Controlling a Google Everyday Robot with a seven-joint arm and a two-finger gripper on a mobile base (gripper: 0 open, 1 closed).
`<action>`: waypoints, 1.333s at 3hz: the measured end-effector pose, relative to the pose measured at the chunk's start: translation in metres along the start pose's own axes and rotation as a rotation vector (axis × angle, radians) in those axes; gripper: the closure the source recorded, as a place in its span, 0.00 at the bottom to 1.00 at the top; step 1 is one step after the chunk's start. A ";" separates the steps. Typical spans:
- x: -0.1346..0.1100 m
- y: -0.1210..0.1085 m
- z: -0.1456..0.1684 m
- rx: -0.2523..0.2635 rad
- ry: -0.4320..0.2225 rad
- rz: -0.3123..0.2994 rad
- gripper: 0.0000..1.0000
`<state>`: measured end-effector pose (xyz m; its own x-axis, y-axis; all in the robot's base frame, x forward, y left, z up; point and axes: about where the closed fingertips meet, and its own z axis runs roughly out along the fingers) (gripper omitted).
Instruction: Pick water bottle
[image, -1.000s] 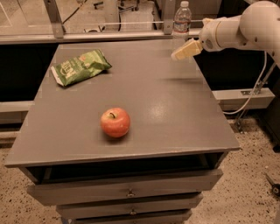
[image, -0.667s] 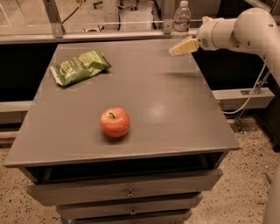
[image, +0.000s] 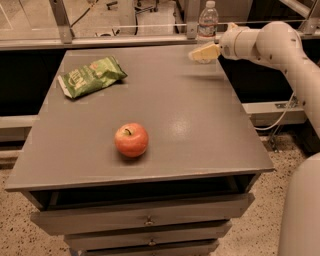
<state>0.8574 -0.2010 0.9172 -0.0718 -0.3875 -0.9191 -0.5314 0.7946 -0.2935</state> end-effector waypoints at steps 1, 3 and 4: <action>0.005 -0.003 0.019 0.004 -0.026 0.046 0.00; 0.007 -0.003 0.041 0.004 -0.075 0.116 0.43; 0.002 0.007 0.034 -0.031 -0.088 0.130 0.74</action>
Offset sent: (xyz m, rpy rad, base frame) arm 0.0458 0.0081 -0.0173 0.1580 -0.0195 -0.0317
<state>0.8821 -0.1806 0.9044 -0.0684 -0.2388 -0.9687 -0.5480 0.8203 -0.1635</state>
